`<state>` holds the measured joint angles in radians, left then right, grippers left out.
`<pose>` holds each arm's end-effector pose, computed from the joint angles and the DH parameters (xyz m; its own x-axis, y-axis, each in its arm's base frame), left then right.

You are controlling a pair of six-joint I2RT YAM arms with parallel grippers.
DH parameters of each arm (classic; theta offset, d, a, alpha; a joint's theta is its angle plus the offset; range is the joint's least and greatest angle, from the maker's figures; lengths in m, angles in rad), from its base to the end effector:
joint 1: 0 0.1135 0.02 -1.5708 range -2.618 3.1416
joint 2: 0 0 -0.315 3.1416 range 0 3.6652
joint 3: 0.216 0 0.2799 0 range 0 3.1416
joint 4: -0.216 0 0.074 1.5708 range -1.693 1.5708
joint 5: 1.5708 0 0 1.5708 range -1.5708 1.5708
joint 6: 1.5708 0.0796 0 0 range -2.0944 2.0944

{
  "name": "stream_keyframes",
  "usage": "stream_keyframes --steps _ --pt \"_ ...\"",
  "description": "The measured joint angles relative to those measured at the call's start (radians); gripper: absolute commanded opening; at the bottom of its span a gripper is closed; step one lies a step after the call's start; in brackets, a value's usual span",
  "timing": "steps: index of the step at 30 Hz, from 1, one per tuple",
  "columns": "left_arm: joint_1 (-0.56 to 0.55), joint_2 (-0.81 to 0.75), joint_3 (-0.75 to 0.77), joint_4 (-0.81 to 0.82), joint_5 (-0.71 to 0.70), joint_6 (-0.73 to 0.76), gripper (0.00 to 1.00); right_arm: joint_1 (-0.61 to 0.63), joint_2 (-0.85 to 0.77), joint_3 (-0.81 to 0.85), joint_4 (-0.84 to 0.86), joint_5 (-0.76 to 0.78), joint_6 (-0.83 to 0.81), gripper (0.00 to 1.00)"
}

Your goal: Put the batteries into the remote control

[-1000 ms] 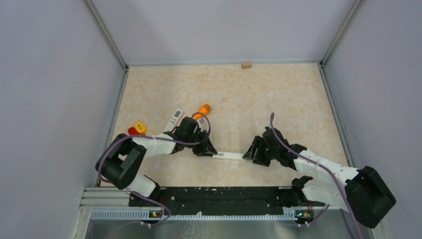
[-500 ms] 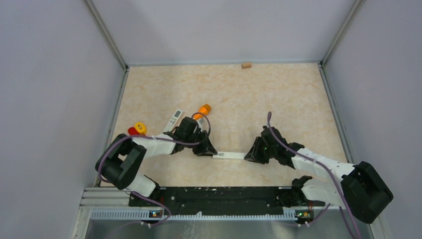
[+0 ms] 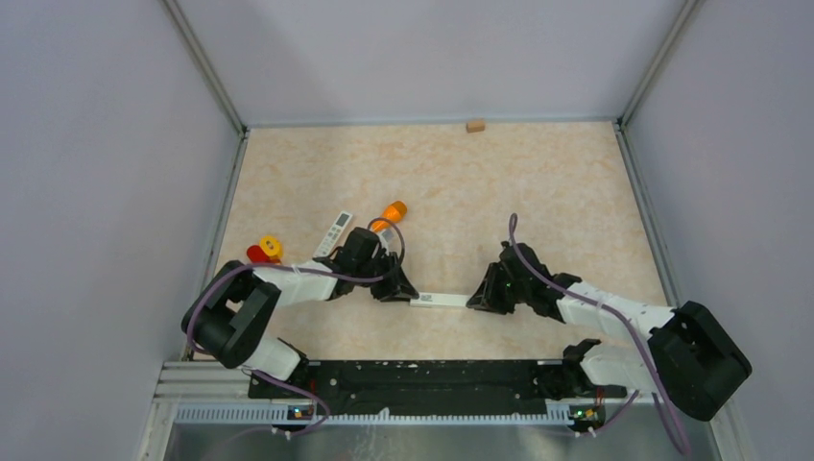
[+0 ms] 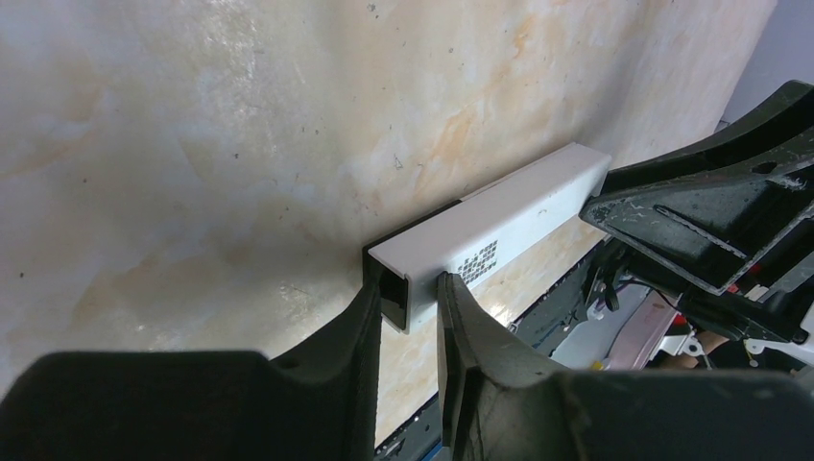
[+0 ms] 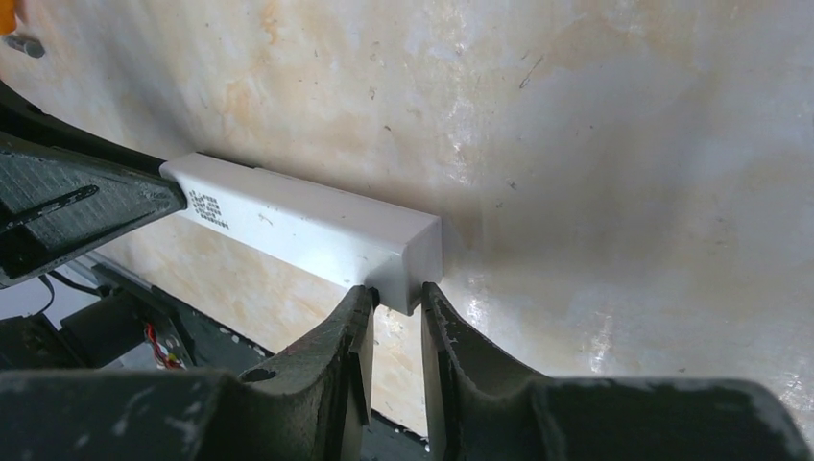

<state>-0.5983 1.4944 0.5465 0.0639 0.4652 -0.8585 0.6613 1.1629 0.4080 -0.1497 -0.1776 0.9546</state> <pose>0.2246 -0.1963 0.1283 -0.9765 -0.1530 -0.1519 -0.0010 0.7076 -0.7066 0.1724 0.1520 0.1392 -0.9222 0.3002 -0.2438 0.1072 0.8042 0.5846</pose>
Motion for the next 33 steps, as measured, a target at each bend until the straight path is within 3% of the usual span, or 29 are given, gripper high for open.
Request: stream_keyframes --steps 12,26,33 --pt "0.004 -0.017 -0.02 0.012 -0.013 -0.004 0.0 0.077 0.063 0.067 -0.029 0.109 -0.034 0.21" --pt "0.016 -0.026 -0.036 0.027 -0.005 -0.011 0.0 0.205 0.154 0.191 -0.133 0.304 -0.08 0.24" --pt "0.019 -0.027 -0.044 0.04 -0.002 -0.021 0.0 0.227 0.154 0.192 -0.132 0.339 -0.064 0.38"
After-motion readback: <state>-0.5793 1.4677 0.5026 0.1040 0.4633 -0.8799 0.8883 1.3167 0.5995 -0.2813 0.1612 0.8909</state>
